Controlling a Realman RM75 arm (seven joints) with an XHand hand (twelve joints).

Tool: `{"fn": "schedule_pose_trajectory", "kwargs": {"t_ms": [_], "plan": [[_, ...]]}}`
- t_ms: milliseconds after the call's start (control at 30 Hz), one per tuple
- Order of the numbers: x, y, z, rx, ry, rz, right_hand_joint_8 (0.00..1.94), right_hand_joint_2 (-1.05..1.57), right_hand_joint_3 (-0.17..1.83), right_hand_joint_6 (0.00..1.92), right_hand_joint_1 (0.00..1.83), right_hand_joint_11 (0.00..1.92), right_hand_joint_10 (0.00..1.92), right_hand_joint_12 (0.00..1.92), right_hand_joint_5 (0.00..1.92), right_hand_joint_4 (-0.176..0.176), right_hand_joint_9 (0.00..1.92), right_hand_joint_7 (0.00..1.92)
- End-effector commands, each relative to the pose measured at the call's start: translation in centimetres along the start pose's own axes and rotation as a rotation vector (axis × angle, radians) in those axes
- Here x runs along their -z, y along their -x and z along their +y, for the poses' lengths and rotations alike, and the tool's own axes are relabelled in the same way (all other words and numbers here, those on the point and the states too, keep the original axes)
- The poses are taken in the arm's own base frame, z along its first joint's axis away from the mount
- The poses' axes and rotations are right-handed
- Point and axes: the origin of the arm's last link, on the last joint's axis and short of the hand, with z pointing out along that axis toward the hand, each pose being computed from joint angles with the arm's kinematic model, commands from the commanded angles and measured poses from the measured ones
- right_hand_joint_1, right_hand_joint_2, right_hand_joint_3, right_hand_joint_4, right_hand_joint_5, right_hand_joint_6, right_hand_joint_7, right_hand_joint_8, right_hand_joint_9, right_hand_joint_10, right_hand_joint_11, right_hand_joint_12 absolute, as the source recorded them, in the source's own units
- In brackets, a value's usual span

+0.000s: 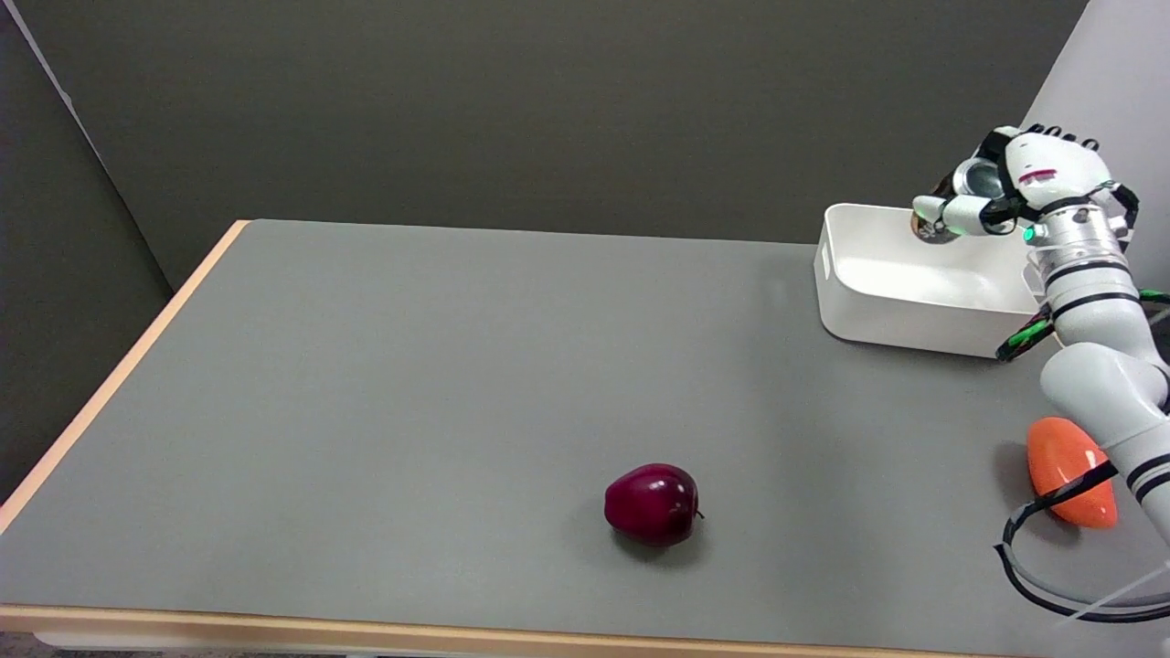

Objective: Place the black can into the white box.

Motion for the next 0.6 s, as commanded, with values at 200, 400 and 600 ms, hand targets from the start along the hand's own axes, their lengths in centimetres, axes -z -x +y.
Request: {"fn": "schedule_pose_trajectory", "kwargs": {"t_ms": [200, 400, 600], "plan": [[-1.3, 4.0, -1.6, -0.167, -0.020, -0.193, 0.05, 0.48, 0.86, 0.16, 0.32, 0.00, 0.31, 1.07, 0.00, 0.041, 0.00, 0.00], [0.9, 4.5, -0.1, -0.213, 0.035, -0.142, 0.00, 0.49, 0.87, 0.06, 0.30, 0.00, 0.14, 0.91, 0.00, 0.023, 0.00, 0.00], [3.2, 5.2, 1.6, -0.306, 0.127, -0.091, 0.00, 0.48, 0.87, 0.08, 0.31, 0.00, 0.07, 0.79, 0.00, 0.025, 0.00, 0.00]]}}
